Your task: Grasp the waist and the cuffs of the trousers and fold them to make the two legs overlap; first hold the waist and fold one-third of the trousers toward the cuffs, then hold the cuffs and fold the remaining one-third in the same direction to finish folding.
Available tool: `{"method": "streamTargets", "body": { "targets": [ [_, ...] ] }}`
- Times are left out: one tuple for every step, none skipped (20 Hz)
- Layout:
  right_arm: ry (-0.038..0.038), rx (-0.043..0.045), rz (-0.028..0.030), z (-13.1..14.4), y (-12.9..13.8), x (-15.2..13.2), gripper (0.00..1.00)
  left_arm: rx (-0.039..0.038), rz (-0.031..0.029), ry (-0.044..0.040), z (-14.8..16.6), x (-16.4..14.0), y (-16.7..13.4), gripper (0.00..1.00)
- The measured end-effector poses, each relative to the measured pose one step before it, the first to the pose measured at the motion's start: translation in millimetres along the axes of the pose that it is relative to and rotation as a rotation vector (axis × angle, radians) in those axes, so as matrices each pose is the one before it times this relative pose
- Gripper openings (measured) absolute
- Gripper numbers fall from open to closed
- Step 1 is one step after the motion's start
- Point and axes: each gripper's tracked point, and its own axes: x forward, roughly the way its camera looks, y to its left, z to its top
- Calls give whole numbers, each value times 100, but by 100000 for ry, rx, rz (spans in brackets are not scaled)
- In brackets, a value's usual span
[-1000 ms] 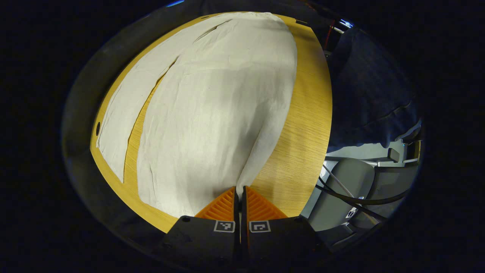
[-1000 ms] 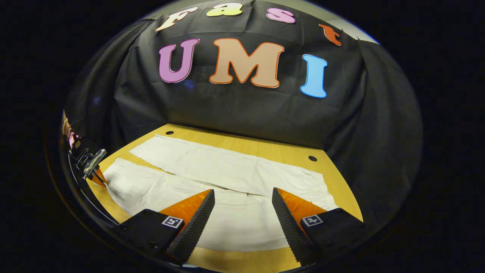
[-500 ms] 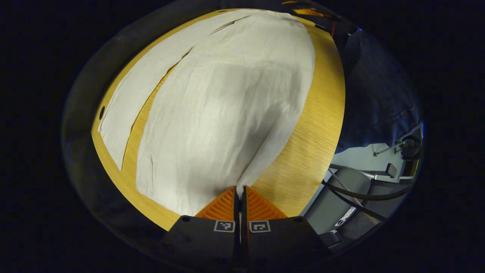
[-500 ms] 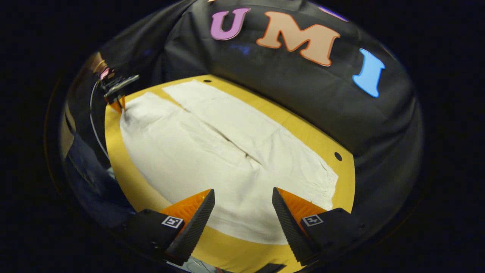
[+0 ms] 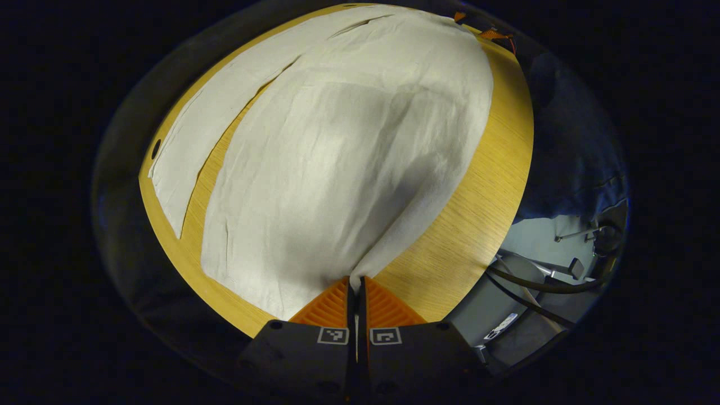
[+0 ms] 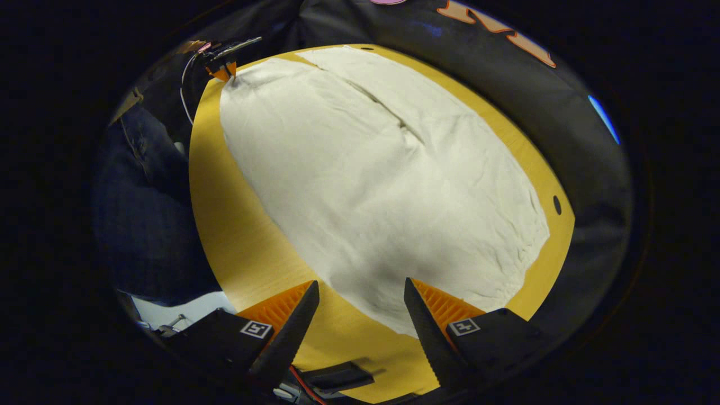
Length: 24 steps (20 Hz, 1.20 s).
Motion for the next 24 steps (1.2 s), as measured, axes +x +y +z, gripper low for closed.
{"method": "streamTargets", "body": {
  "targets": [
    [2541, -1832, 1028, -716, 57, 433, 98, -461, 106, 306, -26, 23, -6, 0],
    [1752, -1940, 220, -374, -109, 404, 97, -520, 21, 375, 35, 4, -28, 0],
    [1324, -1259, 723, -256, 179, 328, 98, -235, -1, 289, -44, 33, 42, 0],
    [1398, -803, 1155, -79, 118, 283, 98, 81, -37, 203, 8, 12, 11, 0],
    [770, -828, 1764, 197, 227, -53, 98, 274, -28, 268, -5, 29, 6, 0],
    [694, -1330, 1416, 56, 280, 46, 95, 294, -50, 321, 20, -12, -7, 0],
    [1440, -1133, 1787, 21, 280, 162, 89, 113, 18, 81, -43, 16, -12, 0],
    [1129, 252, 618, 26, -35, 118, 92, 65, -20, 57, 36, -27, -7, 0],
    [1922, 1135, -77, -116, -182, 28, 92, 106, -49, -47, -36, 36, 29, 0],
    [1606, 848, -300, 118, -100, 39, 92, 9, -67, 68, 23, -8, 3, 0],
    [1685, 834, -203, -106, 12, -78, 85, -14, -29, -9, -7, 36, -32, 0],
    [1659, 440, -96, 8, -3, 62, 90, -165, -44, 121, 17, 28, -23, 0],
    [1753, 501, -310, -37, -20, -12, 84, -544, -156, 0, -28, -4, 41, 0],
    [1091, 761, -506, 82, -111, 49, 81, -531, -262, -88, 8, 26, -8, 0],
    [793, 777, -542, -31, -191, -212, 71, -132, -217, -79, -32, -14, -13, 0],
    [336, 626, -472, 55, -203, -64, 62, 280, -97, 16, 9, -8, -50, 0],
    [47, 250, -689, 31, -187, 27, 52, 291, 31, 71, -15, 19, 44, 0],
    [-236, -20, -1763, 102, -373, -102, 40, 146, 27, -60, 73, -15, -56, 0],
    [-242, 19, -1755, -82, -358, 164, 28, -191, -13, -211, -134, 58, 31, 0],
    [-128, -345, -554, 77, -44, 42, 14, -326, -1, -134, 64, -9, -69, 0],
    [111, -332, -122, -81, 33, -125, 11, -96, -14, -17, -33, 16, 28, 0],
    [-139, 412, -411, 110, -59, -205, 11, 76, -4, -59, 22, -29, -15, 0],
    [424, 998, -412, -181, -4, 160, 11, -5, -56, -161, -23, 58, 70, 0],
    [-380, 340, 72, 105, -45, -41, 6, 20, -81, -162, 75, -23, -36, 0]
  ]
}}
